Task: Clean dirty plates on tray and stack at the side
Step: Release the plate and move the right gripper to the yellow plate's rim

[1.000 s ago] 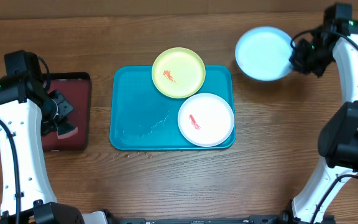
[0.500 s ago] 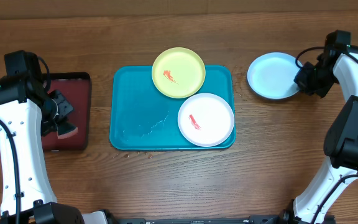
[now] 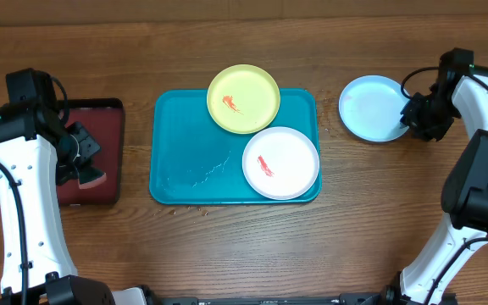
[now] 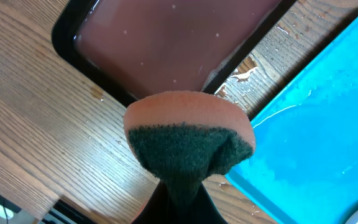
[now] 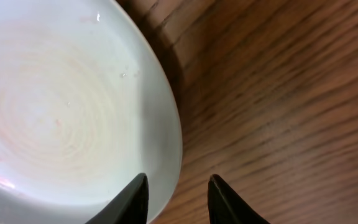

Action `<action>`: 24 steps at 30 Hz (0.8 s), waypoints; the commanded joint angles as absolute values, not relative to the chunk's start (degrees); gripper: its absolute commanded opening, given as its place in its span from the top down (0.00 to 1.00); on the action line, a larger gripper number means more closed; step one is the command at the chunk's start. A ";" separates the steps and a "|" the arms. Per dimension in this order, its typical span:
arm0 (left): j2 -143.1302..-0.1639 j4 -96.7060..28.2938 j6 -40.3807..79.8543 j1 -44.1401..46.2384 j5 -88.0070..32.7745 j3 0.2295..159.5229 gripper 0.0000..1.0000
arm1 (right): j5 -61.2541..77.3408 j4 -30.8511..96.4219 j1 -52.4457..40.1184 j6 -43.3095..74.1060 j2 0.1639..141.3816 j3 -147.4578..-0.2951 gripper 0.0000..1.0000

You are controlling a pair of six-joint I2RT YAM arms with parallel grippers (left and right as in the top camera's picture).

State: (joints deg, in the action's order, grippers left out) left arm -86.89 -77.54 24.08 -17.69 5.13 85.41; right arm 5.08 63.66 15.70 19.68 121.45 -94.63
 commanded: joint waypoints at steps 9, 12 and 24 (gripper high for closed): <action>-86.50 -76.42 24.88 -17.98 4.82 85.21 0.96 | 11.94 71.13 10.44 15.84 111.57 -112.84 0.43; -86.50 -76.42 24.88 -17.98 4.82 85.21 0.96 | 19.38 67.72 6.37 11.70 111.00 -112.99 0.36; -86.50 -76.44 24.88 -17.98 4.36 85.21 0.96 | 6.37 46.28 -14.26 4.56 115.42 -105.34 0.31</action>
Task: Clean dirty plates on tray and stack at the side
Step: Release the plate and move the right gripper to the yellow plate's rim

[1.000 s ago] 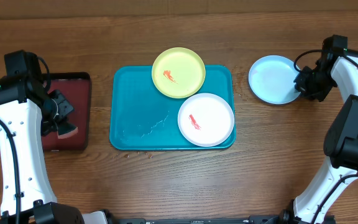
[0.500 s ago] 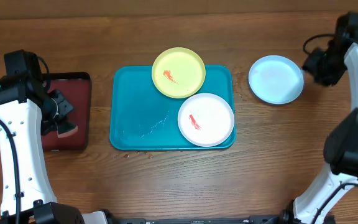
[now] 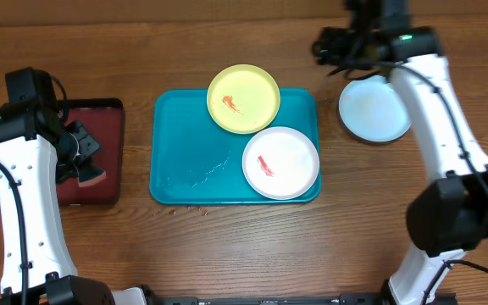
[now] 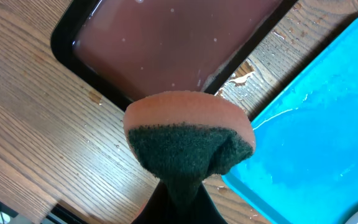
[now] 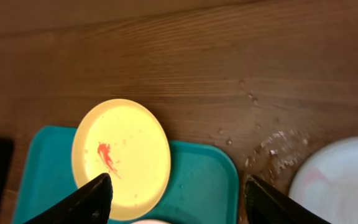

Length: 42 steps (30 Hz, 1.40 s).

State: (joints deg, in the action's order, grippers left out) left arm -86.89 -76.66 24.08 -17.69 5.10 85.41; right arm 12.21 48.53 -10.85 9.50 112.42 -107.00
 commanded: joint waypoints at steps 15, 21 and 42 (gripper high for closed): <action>-86.50 -76.31 24.88 -17.98 4.40 85.21 0.96 | 6.00 34.50 -20.95 -8.97 130.08 -105.34 0.21; -86.52 -76.25 24.88 -17.98 4.38 85.21 0.96 | 4.95 30.44 -21.28 -9.02 131.83 -105.34 0.33; -86.52 -75.92 24.88 -17.98 4.36 85.21 0.96 | 2.59 30.15 -21.47 -6.61 133.73 -105.32 0.53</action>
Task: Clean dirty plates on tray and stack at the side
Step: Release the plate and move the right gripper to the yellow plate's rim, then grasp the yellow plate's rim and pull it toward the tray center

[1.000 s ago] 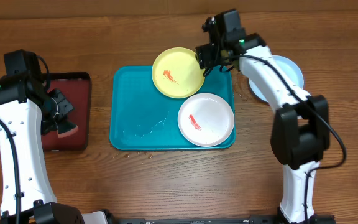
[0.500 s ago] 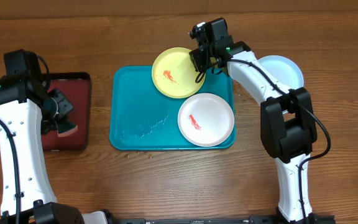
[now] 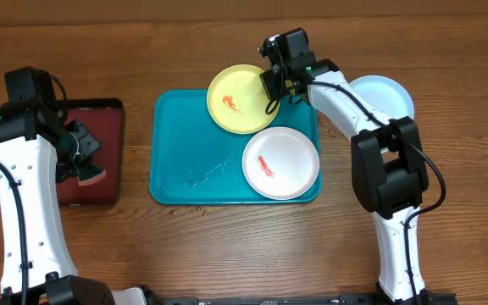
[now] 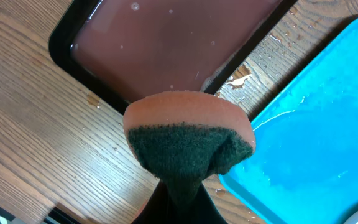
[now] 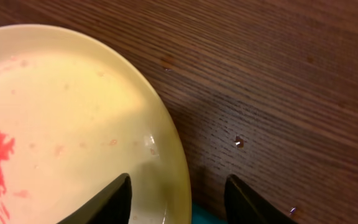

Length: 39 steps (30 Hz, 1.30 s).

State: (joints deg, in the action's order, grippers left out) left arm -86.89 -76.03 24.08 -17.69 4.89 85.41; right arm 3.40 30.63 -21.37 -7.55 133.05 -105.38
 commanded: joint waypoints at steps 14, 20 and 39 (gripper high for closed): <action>-86.52 -75.85 24.45 -17.98 3.31 85.21 0.96 | 2.66 31.51 -21.54 -4.27 133.78 -104.92 0.70; -86.52 -75.85 24.45 -17.98 3.31 85.21 0.96 | 5.17 31.31 -21.74 -4.23 133.80 -104.42 0.82; -86.52 -75.81 24.43 -17.98 3.31 85.21 0.96 | 6.07 41.32 -33.80 5.19 133.75 -107.70 0.96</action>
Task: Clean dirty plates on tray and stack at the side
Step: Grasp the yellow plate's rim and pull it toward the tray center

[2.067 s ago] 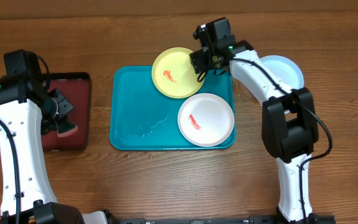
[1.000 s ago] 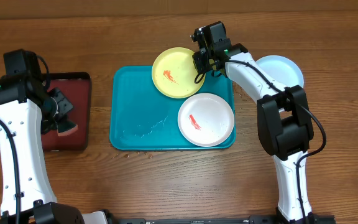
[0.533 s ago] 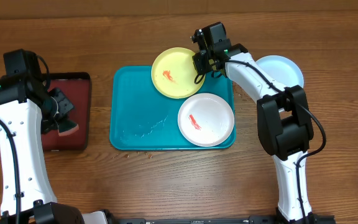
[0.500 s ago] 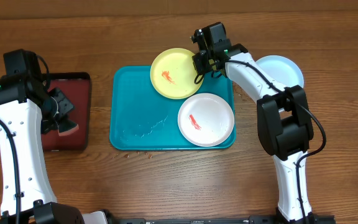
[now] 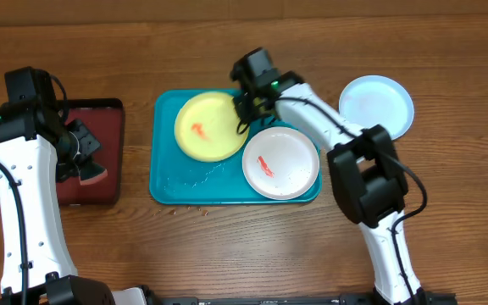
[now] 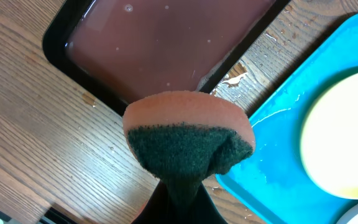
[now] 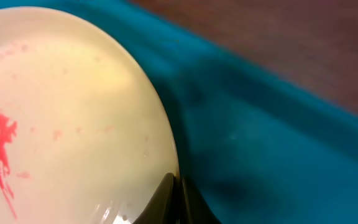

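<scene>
A yellow plate (image 5: 207, 125) with a red smear lies inside the teal tray (image 5: 169, 174), in its upper left part. My right gripper (image 5: 244, 106) is shut on the yellow plate's right rim (image 7: 166, 155). A white plate (image 5: 280, 163) with a red smear sits at the tray's lower right. A pale blue plate (image 5: 376, 107) rests on the table right of the tray. My left gripper (image 5: 79, 161) is shut on an orange-and-green sponge (image 6: 188, 140), held over the table between the dark tray and the teal tray (image 6: 278, 180).
A black tray of reddish-brown water (image 5: 108, 114) stands at the left, under my left arm. Water drops and crumbs lie on the teal tray's floor and on the wood by its front edge (image 5: 189, 209).
My right gripper was open at the yellow plate's right rim; now it is shut on that rim, and the plate lies further left and nearer, fully inside the tray. The left arm stayed put.
My right gripper stood open at the pale blue plate's edge on the right. It was then above the table behind the tray, then open at the yellow plate's rim. Now it grips the plate, shifted left in the tray. The left gripper held the sponge throughout.
</scene>
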Action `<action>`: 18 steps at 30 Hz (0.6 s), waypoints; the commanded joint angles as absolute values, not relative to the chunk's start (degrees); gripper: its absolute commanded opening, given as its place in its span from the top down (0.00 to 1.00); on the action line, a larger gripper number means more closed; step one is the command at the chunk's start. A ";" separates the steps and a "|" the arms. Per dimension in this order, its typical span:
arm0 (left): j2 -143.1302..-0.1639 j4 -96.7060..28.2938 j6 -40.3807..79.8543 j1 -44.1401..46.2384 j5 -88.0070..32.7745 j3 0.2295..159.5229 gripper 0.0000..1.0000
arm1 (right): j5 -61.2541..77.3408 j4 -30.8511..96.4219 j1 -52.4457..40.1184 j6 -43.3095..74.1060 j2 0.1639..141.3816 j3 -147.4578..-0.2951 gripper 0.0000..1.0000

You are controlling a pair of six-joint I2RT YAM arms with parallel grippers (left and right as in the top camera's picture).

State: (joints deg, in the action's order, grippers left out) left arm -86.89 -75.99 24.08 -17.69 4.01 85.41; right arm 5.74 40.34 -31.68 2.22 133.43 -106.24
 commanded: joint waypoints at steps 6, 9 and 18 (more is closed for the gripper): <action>-86.52 -75.83 24.43 -17.98 3.29 85.21 0.96 | 2.11 40.77 -36.01 4.43 133.75 -107.70 0.72; -86.52 -75.88 24.43 -17.98 3.29 85.21 0.96 | 0.69 38.61 -35.86 1.74 133.75 -107.70 0.69; -86.52 -75.79 24.45 -17.98 3.29 85.19 0.96 | 1.48 33.08 -35.46 -6.11 134.80 -107.00 0.68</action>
State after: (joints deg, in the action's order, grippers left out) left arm -86.89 -75.92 24.05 -17.69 3.62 85.41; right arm 1.50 33.65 -35.57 -3.33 133.49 -106.39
